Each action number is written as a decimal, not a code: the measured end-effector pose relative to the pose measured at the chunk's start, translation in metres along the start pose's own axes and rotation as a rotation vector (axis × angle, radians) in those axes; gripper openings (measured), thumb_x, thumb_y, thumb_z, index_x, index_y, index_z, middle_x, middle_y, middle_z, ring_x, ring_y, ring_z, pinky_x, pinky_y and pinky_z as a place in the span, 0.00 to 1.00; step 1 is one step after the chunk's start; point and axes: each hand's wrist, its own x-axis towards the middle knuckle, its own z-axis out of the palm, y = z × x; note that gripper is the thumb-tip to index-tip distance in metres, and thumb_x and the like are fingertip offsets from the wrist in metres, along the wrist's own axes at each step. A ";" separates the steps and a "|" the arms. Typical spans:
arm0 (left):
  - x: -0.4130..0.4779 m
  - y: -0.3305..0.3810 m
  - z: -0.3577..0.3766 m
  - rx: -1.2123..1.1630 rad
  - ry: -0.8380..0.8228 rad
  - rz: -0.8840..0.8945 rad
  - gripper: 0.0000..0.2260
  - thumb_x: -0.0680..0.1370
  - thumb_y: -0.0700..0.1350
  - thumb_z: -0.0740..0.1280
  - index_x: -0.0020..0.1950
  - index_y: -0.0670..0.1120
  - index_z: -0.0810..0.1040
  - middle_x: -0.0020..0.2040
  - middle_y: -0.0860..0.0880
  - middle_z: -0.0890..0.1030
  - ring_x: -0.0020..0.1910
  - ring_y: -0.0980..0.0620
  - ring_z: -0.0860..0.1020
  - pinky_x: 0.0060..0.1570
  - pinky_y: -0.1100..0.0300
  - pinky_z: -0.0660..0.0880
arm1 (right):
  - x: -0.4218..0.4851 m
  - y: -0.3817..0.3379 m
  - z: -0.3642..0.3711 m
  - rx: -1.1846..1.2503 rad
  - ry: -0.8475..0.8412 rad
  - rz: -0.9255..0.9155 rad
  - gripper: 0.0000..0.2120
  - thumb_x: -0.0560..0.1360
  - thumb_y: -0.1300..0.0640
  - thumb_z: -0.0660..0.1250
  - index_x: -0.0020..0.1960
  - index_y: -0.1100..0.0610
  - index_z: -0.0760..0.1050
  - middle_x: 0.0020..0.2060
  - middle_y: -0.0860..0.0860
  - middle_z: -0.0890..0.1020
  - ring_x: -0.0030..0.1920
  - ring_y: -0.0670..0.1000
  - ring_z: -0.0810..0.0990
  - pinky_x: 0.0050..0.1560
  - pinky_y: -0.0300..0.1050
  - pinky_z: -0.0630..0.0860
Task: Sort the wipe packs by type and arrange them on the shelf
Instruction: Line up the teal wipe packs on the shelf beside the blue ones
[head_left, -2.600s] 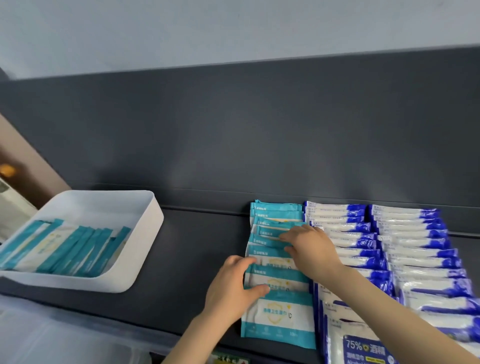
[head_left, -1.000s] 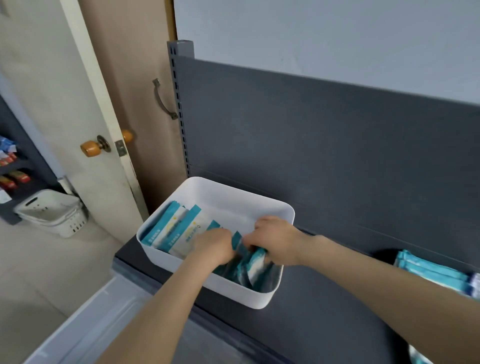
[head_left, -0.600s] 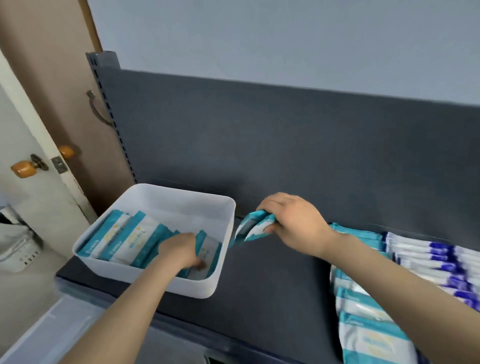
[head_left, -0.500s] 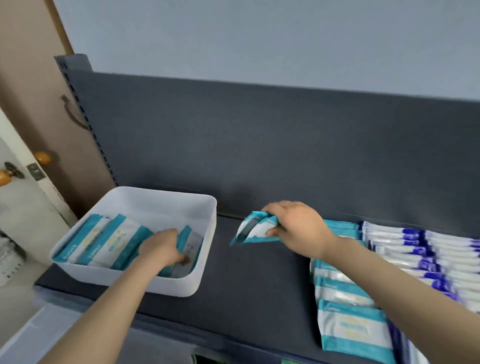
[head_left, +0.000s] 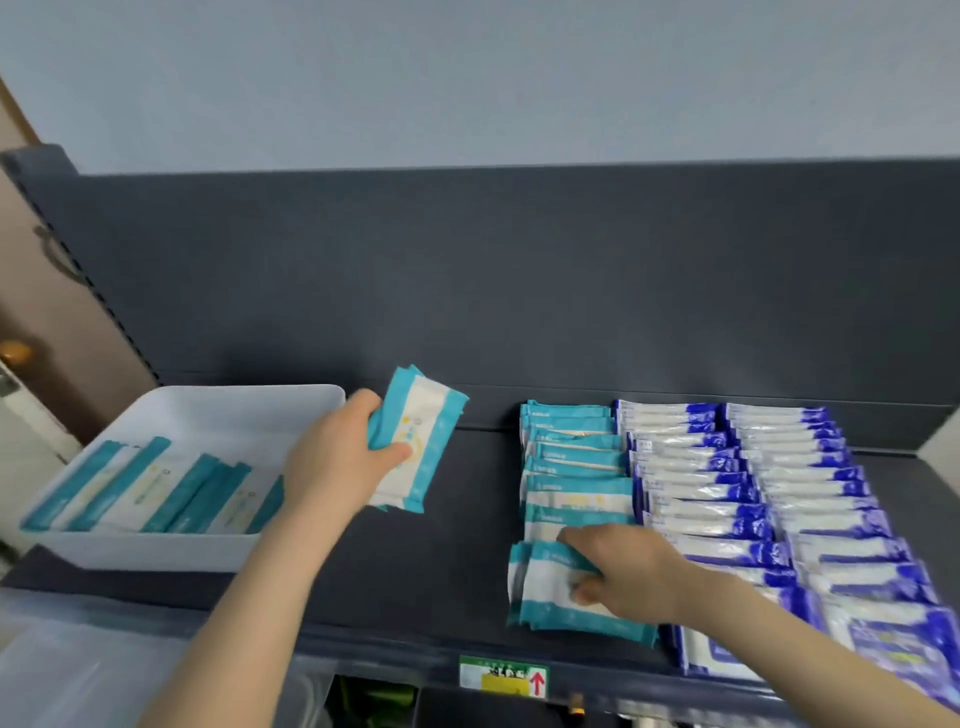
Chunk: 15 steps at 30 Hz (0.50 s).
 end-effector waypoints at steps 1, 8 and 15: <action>-0.008 0.004 0.012 -0.008 -0.025 0.006 0.14 0.71 0.54 0.72 0.48 0.51 0.69 0.45 0.53 0.79 0.42 0.48 0.77 0.38 0.53 0.74 | -0.005 0.003 0.007 -0.003 -0.032 0.002 0.13 0.76 0.50 0.64 0.57 0.54 0.69 0.53 0.52 0.79 0.54 0.54 0.77 0.48 0.45 0.70; -0.051 0.017 0.060 0.003 -0.167 -0.033 0.15 0.74 0.55 0.70 0.52 0.52 0.67 0.54 0.55 0.79 0.42 0.55 0.79 0.36 0.55 0.80 | 0.002 0.023 0.021 -0.168 0.156 0.026 0.15 0.77 0.54 0.61 0.62 0.55 0.68 0.55 0.53 0.78 0.54 0.57 0.77 0.48 0.45 0.69; -0.070 0.024 0.065 0.046 -0.221 -0.051 0.15 0.74 0.55 0.70 0.55 0.53 0.68 0.57 0.55 0.78 0.44 0.56 0.79 0.34 0.59 0.80 | -0.002 0.030 0.038 -0.053 0.056 -0.112 0.31 0.72 0.48 0.68 0.71 0.50 0.60 0.64 0.50 0.74 0.60 0.54 0.74 0.61 0.50 0.70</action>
